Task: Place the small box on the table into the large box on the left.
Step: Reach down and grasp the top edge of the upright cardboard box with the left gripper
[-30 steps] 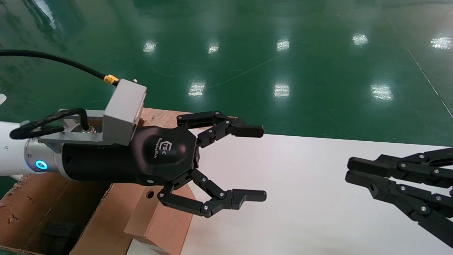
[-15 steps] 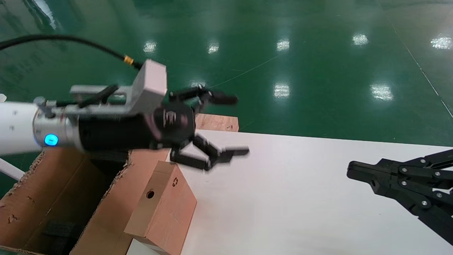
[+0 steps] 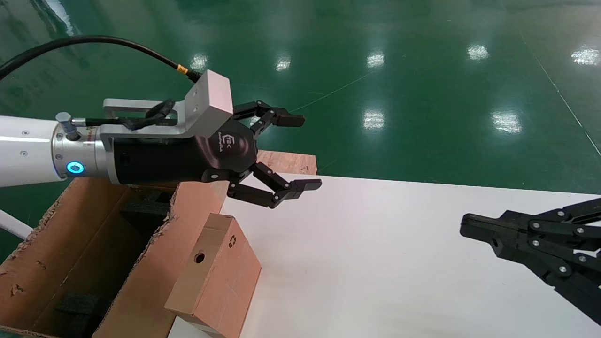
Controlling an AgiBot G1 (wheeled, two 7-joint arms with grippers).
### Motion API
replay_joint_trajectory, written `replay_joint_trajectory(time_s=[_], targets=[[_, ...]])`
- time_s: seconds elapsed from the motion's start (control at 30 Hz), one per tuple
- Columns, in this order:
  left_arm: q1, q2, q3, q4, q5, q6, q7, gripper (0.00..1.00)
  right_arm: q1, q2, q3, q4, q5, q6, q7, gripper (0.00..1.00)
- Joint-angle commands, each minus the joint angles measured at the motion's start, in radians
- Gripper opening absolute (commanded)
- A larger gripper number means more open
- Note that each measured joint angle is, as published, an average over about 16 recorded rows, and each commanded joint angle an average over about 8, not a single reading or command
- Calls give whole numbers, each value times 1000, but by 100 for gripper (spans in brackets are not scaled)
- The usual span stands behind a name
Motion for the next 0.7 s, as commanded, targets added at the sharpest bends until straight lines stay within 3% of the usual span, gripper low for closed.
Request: replay_joint_trajectory(time_s=[0.03,0.37,0.7], targets=[[9,-2,-5,8,-12,5,17,100,0,0,0,0,0,0,0,0],[-127,85,138,-4,169,5,-415,100,0,0,-1,-1,0,0,0,0],[-322,122,249,-12,433,106,-622,100,1,0,-1,-1,1,0,-1,0]])
